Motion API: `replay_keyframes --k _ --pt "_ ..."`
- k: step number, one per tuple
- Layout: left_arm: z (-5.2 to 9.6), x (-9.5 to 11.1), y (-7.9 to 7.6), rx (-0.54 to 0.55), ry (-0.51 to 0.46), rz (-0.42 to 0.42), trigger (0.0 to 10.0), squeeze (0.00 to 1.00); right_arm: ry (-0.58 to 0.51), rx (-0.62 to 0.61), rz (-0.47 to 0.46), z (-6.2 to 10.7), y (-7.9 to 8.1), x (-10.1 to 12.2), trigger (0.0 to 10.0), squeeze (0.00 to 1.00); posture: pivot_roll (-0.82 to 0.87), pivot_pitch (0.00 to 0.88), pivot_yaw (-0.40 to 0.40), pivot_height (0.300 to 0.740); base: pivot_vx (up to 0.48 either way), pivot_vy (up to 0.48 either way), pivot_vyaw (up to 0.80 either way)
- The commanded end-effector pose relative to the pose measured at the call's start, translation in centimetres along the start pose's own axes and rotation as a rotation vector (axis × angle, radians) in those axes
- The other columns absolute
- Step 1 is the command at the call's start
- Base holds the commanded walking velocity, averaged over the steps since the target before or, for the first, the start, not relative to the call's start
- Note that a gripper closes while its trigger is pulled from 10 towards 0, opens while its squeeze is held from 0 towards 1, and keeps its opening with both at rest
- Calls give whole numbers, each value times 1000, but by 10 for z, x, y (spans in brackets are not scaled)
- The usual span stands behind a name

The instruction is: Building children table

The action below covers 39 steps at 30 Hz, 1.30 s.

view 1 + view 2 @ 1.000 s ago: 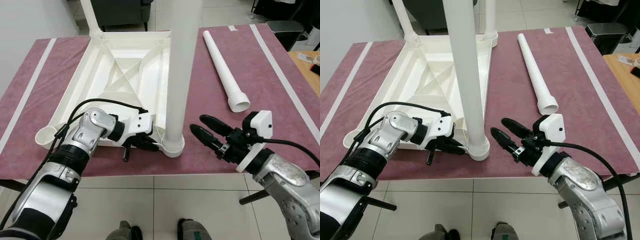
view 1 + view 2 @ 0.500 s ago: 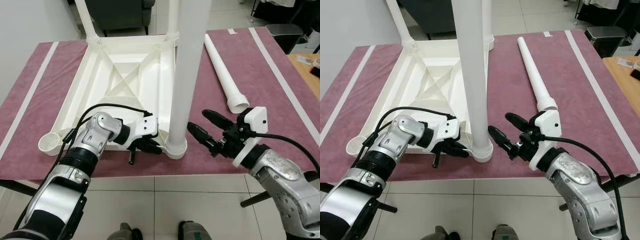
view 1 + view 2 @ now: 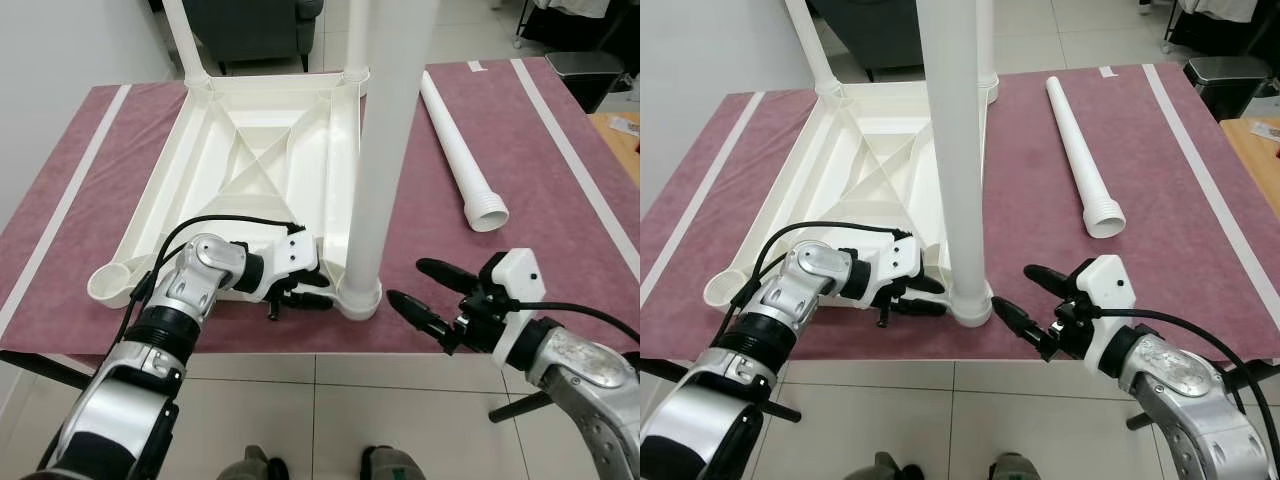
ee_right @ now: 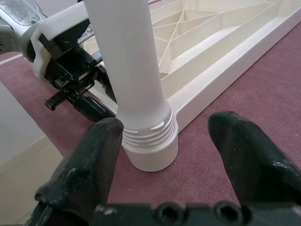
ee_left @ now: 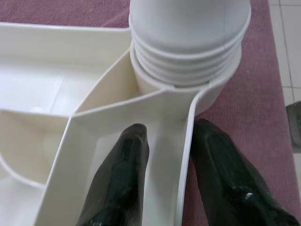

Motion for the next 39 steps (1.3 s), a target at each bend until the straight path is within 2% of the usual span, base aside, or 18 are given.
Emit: replay_keyframes --k 1,2,4,10,13,19,26,32,33,34,35,39 --pt "18 -25 17 220 51 16 10000 0 -29 26 -17 1 8 8 10000 0 -154 138 146 740 0 0 0" --pt "18 -25 17 220 51 16 10000 0 -29 26 -17 1 8 8 10000 0 -154 138 146 740 0 0 0" --pt "32 -33 2 111 78 -31 10000 0 -59 33 -38 -2 12 13 10000 0 -145 137 145 740 0 0 0" --pt "38 -36 -6 24 94 -47 10000 0 -99 71 -55 -11 18 19 10000 0 -140 136 140 740 0 0 0" --pt "35 -33 -4 14 82 -56 10000 0 -113 76 -48 -17 17 22 10000 0 -139 133 138 740 0 0 0" --pt "17 -14 4 34 9 -48 10000 0 -154 22 -64 -28 4 29 10000 0 -150 131 139 740 0 0 0" --pt "5 1 -1 4 -59 -31 10000 0 -169 15 -94 -32 2 30 10000 0 -159 130 142 740 0 0 0" --pt "-2 1 0 8 -67 -24 10000 0 -173 8 -100 -36 0 29 10000 0 -160 130 142 740 0 0 0" --pt "-4 -2 1 19 -56 -19 4588 0 -179 7 -105 -38 -1 30 10000 0 -160 129 141 740 0 0 0" --pt "-6 -5 1 25 -48 -15 4588 0 -184 6 -108 -40 -1 31 10000 0 -160 129 141 740 0 0 0" --pt "-7 -8 2 35 -34 -11 0 0 -189 8 -111 -42 -2 32 10000 0 -161 129 141 740 0 0 0" --pt "-8 -12 1 34 -15 -5 0 0 -195 18 -111 -44 -2 34 10000 0 -159 128 140 740 0 0 0"
Point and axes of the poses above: a point about 5 cm out from each wrist's last joint towards the gripper, its own z axis pointing back from the gripper into the wrist, its own x axis along the axis of the wrist's last joint, y = z × x, the point moved 6 cm from there along -z, pointing out of the wrist towards the gripper, and after that the axes turned 5 degrees about z, right-handed, at the moved point
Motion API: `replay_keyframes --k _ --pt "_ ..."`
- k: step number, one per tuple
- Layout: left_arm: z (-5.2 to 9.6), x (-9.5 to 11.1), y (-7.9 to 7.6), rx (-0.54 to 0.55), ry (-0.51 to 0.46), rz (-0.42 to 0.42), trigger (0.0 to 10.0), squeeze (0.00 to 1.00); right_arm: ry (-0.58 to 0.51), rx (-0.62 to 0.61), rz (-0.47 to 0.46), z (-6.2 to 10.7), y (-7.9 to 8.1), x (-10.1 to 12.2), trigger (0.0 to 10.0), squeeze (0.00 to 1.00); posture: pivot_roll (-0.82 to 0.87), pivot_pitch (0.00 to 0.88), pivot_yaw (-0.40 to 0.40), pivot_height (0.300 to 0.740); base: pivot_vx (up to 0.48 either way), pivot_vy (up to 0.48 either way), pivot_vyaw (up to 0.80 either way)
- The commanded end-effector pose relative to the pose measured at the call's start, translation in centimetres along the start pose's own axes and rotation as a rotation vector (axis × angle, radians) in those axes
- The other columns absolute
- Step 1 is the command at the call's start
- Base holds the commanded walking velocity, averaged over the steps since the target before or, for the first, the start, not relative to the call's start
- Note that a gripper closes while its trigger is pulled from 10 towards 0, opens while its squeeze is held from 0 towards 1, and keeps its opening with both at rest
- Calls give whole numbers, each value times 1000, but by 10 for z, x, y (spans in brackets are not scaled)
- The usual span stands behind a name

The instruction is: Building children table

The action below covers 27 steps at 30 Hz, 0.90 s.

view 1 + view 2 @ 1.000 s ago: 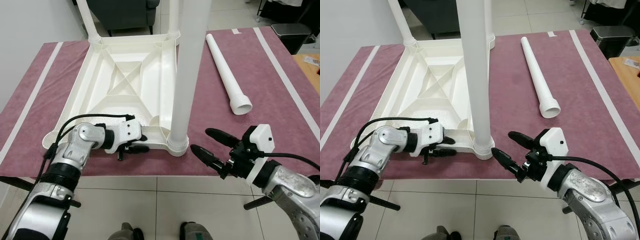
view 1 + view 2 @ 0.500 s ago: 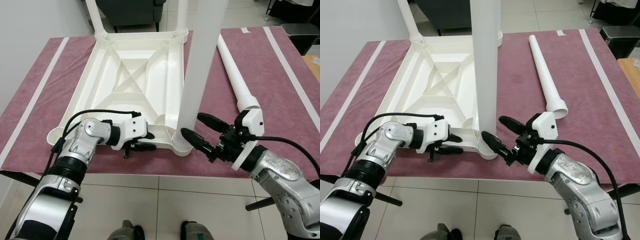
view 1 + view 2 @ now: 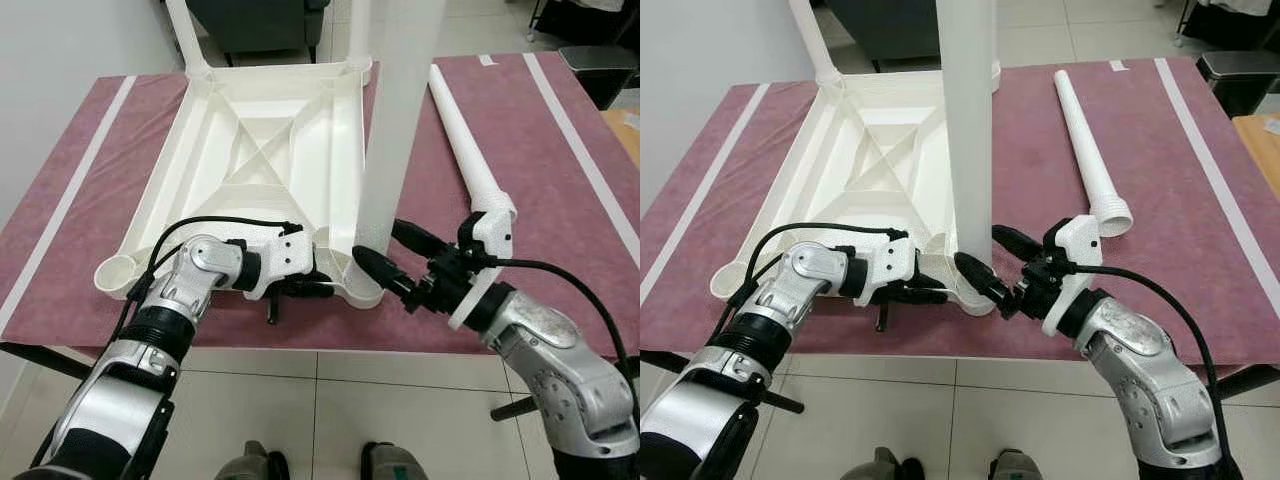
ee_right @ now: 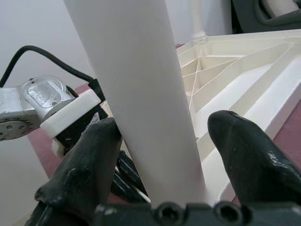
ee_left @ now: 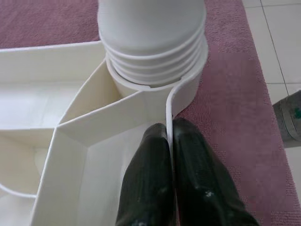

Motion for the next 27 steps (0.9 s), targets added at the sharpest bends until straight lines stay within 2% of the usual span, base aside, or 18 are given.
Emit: replay_keyframes --k 1,6,9,10,11,13,14,15,18,22,27 --pt "0 -24 2 107 51 82 0 0 -2 10 -8 -1 2 -1 10000 0 -159 128 140 740 0 0 0" --pt "1 -26 -1 85 58 90 0 0 -5 51 0 -2 3 3 10000 0 -156 127 139 740 0 0 0" --pt "5 -21 -7 31 28 98 0 0 -22 144 -15 -1 5 13 10000 0 -156 130 140 740 0 0 0" --pt "5 -21 -7 31 28 98 0 0 -22 144 -15 -1 5 13 10000 0 -156 130 140 740 0 0 0" --pt "8 -19 -13 -15 19 83 0 0 -28 172 -19 -3 3 16 10000 0 -157 131 141 740 0 0 0" --pt "8 -19 -13 -15 19 83 0 0 -28 172 -19 -3 3 16 10000 0 -157 131 141 740 0 0 0" --pt "14 -17 -19 -62 14 63 0 0 -16 204 -5 -8 0 15 10000 0 -147 131 139 740 0 0 0" --pt "14 -17 -19 -62 14 63 0 0 -16 204 -5 -8 0 15 10000 0 -147 131 139 740 0 0 0" --pt "19 -16 -23 -90 14 50 0 0 -4 232 6 -12 -1 13 10000 0 -139 129 136 740 0 0 0" --pt "25 -12 -26 -103 3 43 0 0 52 337 32 -17 13 -3 10000 0 -125 127 132 740 0 0 0" --pt "26 -10 -24 -96 -1 44 0 0 81 386 45 -21 23 -14 10000 0 -113 123 130 740 0 0 0"
Point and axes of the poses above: a point about 5 cm out from each wrist's last joint towards the gripper, its own z axis pointing back from the gripper into the wrist, its own x axis along the axis of the wrist's last joint, y = z × x, the point moved 6 cm from there along -z, pointing out of the wrist towards the gripper, and after that the axes turned 5 degrees about z, right-handed, at the moved point
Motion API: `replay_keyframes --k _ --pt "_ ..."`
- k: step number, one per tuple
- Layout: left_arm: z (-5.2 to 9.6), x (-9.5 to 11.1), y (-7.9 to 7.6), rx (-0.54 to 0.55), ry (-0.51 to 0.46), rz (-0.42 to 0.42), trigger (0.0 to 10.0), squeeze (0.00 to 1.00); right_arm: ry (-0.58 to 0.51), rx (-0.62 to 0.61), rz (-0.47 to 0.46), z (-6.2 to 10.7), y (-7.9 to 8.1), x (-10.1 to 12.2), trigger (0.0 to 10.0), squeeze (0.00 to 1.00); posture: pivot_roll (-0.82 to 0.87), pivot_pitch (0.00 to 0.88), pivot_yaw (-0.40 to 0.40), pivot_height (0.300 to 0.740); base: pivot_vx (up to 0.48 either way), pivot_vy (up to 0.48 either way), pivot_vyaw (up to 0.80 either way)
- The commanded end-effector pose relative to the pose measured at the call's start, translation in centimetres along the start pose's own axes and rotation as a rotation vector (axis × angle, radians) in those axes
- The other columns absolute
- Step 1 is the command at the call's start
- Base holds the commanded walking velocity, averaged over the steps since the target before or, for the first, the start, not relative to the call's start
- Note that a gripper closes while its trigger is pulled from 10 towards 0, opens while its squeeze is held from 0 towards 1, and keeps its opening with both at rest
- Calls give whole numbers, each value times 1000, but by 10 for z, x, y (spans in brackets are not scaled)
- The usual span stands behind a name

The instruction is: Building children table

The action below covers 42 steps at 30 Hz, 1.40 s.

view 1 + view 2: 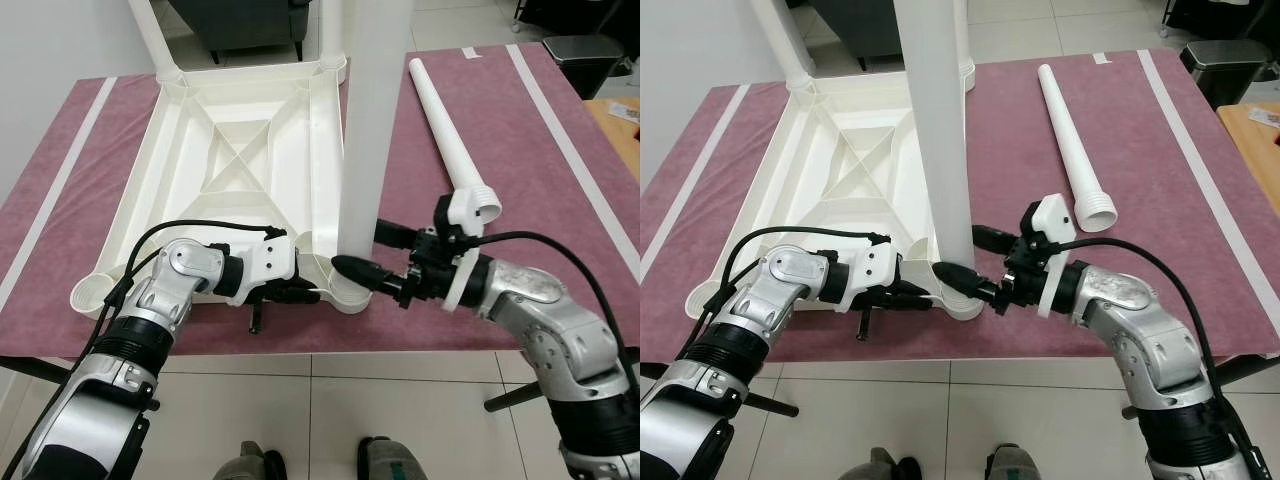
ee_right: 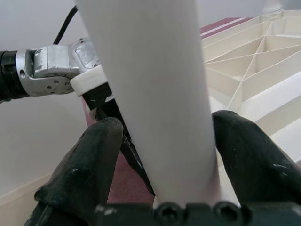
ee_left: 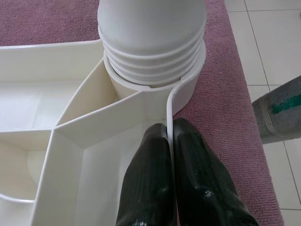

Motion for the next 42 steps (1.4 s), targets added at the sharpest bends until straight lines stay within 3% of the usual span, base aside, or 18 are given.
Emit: replay_keyframes --k 1,3,4,9,12,18,19,21,22,25,28,34,35,36,38,39,42 --pt "4 -8 -11 -62 11 33 0 0 6 25 14 -5 4 -4 6784 0 -114 121 128 740 0 0 0" --pt "4 -8 -11 -61 11 33 0 0 9 26 15 -7 3 -6 6784 0 -114 121 128 740 0 0 0" --pt "3 -7 -11 -57 8 35 0 0 14 12 23 -8 1 -8 0 0 -116 122 128 740 0 0 0" --pt "1 -4 -9 -38 -11 53 0 0 55 -40 73 -8 -5 -21 0 0 -120 122 129 740 0 0 0" --pt "-2 -1 -5 -14 -24 62 0 0 78 -135 94 -8 -15 -29 0 0 -125 123 128 740 0 0 0" --pt "-11 15 14 85 -96 114 0 0 151 -476 138 1 -42 -48 0 0 -123 129 117 740 0 0 0" --pt "-11 15 14 85 -96 114 0 0 151 -476 138 1 -42 -48 0 0 -123 129 117 740 0 0 0" --pt "-14 21 18 100 -124 132 0 0 179 -601 129 9 -44 -54 0 0 -121 138 110 740 0 0 0" --pt "-17 27 24 116 -142 144 0 0 233 -760 86 21 -45 -67 0 0 -122 145 108 740 0 0 0" --pt "-19 29 26 118 -152 151 0 0 266 -858 57 29 -48 -73 0 0 -124 147 110 740 0 0 0" --pt "-24 35 28 106 -168 158 0 0 381 -1130 -31 55 -57 -91 0 0 -132 151 116 740 0 0 0" --pt "-28 39 29 99 -174 154 0 0 348 -1220 -59 54 -62 -84 0 0 -135 152 123 740 0 0 0" --pt "-28 39 29 100 -175 155 0 0 313 -1213 -58 49 -62 -78 1176 0 -137 152 127 740 0 0 0" --pt "-28 39 29 99 -174 156 0 0 275 -1205 -31 44 -63 -70 10000 0 -137 152 127 740 0 0 0" --pt "-27 37 28 94 -168 157 0 0 171 -1154 29 35 -63 -48 10000 0 -136 152 130 740 0 0 0" --pt "-26 36 27 91 -165 156 0 0 104 -1088 20 27 -61 -38 10000 1000 -136 152 130 740 0 0 0" --pt "-25 35 25 85 -162 156 0 0 8 -998 21 18 -56 -20 10000 1000 -135 152 131 740 0 0 0"
Point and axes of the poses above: a point about 5 cm out from each wrist's last joint towards the gripper, its own z axis pointing back from the gripper into the wrist, its own x axis along the axis of the wrist's last joint, y = z × x, the point moved 6 cm from there along -z, pointing out of the wrist towards the gripper, and after that the axes turned 5 degrees about z, right-handed, at the moved point
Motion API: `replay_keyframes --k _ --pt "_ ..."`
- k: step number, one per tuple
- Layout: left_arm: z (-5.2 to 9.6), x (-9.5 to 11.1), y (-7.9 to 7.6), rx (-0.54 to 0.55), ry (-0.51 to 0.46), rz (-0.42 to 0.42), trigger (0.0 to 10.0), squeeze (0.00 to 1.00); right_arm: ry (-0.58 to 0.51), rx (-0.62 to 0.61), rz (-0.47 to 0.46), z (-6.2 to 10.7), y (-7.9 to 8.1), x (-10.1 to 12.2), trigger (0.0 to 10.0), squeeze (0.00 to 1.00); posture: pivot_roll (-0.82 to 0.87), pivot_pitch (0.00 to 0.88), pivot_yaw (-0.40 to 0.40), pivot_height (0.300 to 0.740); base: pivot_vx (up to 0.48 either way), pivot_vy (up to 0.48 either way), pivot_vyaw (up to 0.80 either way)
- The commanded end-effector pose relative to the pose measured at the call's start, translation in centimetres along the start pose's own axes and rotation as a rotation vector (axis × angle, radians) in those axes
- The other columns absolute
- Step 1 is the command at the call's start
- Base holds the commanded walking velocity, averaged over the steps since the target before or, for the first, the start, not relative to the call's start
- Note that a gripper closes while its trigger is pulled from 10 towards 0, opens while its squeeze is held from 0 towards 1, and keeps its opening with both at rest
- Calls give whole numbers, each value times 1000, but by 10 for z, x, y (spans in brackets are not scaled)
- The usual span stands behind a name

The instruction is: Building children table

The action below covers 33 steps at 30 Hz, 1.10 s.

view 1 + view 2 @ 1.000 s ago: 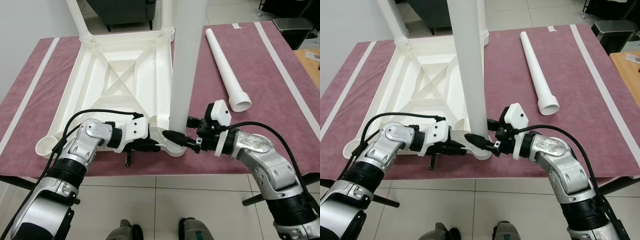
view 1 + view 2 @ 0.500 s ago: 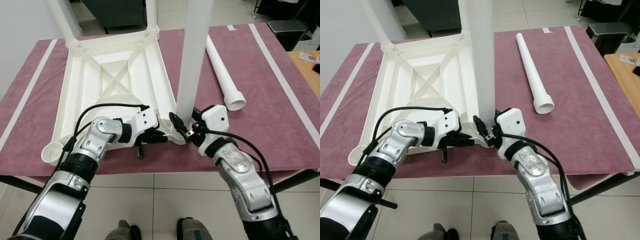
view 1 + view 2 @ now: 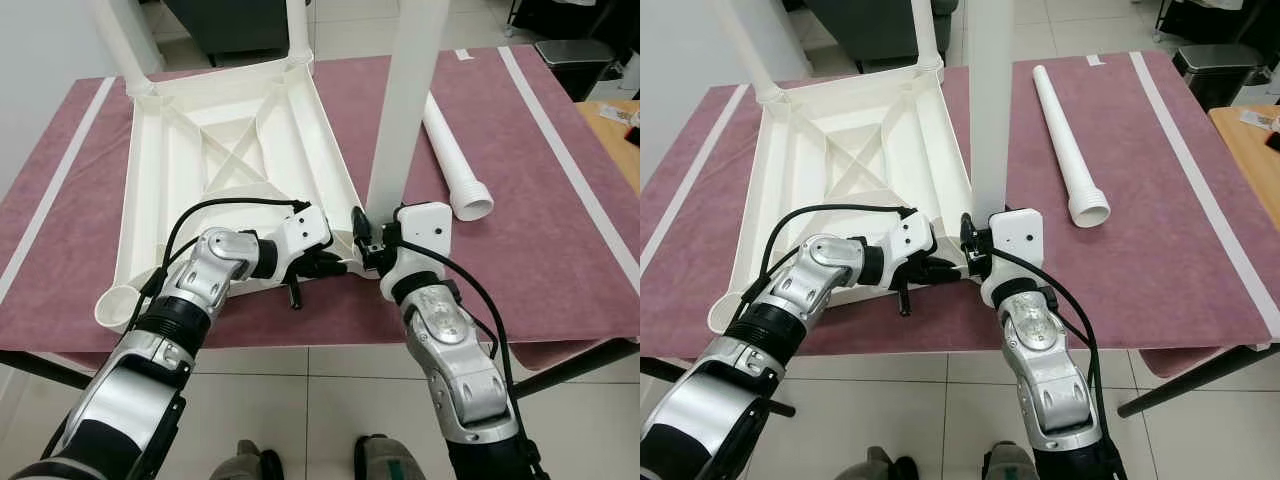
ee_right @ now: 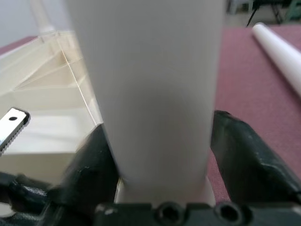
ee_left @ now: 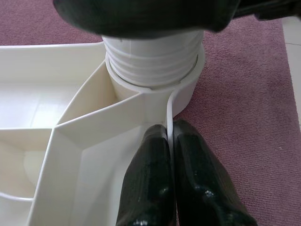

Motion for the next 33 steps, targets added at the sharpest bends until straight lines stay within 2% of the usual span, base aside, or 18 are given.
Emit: replay_keyframes --k 1,2,4,5,8,10,11,14,16,17,21,25,32,33 --pt "10 10 -5 -49 -93 5 0 0 -33 28 -18 2 -8 7 10000 384 -136 153 132 740 0 0 0" --pt "11 9 -6 -59 -85 0 0 0 -68 77 -14 2 -6 16 10000 0 -136 153 133 740 0 0 0" --pt "17 3 -12 -97 -57 -20 0 0 -133 208 34 5 -5 33 10000 0 -136 153 134 740 0 0 0" --pt "19 1 -14 -109 -48 -25 0 0 -146 236 50 6 -6 37 10000 0 -137 152 134 740 0 0 0" --pt "20 0 -16 -118 -42 -29 0 0 -152 251 62 6 -7 39 10000 0 -137 152 134 740 0 0 0" --pt "23 -2 -18 -134 -31 -36 0 0 -157 286 73 7 -8 41 10000 0 -136 152 135 740 0 0 0" --pt "30 -7 -24 -171 -6 -50 0 0 -164 351 93 10 -9 44 10000 0 -134 152 135 740 0 0 0" --pt "34 -10 -28 -193 9 -58 0 0 -167 393 100 11 -11 46 10000 0 -132 152 135 740 0 0 0" --pt "54 -21 -46 -298 64 -79 0 0 -129 673 128 29 12 42 10000 0 -123 150 135 740 0 0 0" --pt "60 -23 -52 -329 79 -83 0 0 -114 755 133 36 18 40 10000 0 -123 150 135 740 0 0 0" --pt "67 -25 -58 -365 96 -90 0 0 -109 833 120 41 27 39 10000 0 -117 151 133 740 0 0 0" --pt "75 -27 -64 -405 111 -96 0 0 -128 922 61 43 45 44 10000 0 -111 151 132 740 0 0 0" --pt "70 -24 -66 -393 102 -95 0 0 -156 988 15 47 58 48 10000 0 -113 148 131 740 0 0 0" --pt "67 -23 -65 -389 94 -93 0 0 -153 985 12 48 59 47 667 0 -119 148 132 740 0 0 0"
Point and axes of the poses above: a point about 5 cm out from each wrist's last joint towards the gripper, its own z axis pointing back from the gripper into the wrist, its own x axis along the axis of the wrist's last joint, y = z × x, the point moved 6 cm from there along -z, pointing out of the wrist towards the gripper, and after that the axes turned 5 degrees about z, right-handed, at the moved point
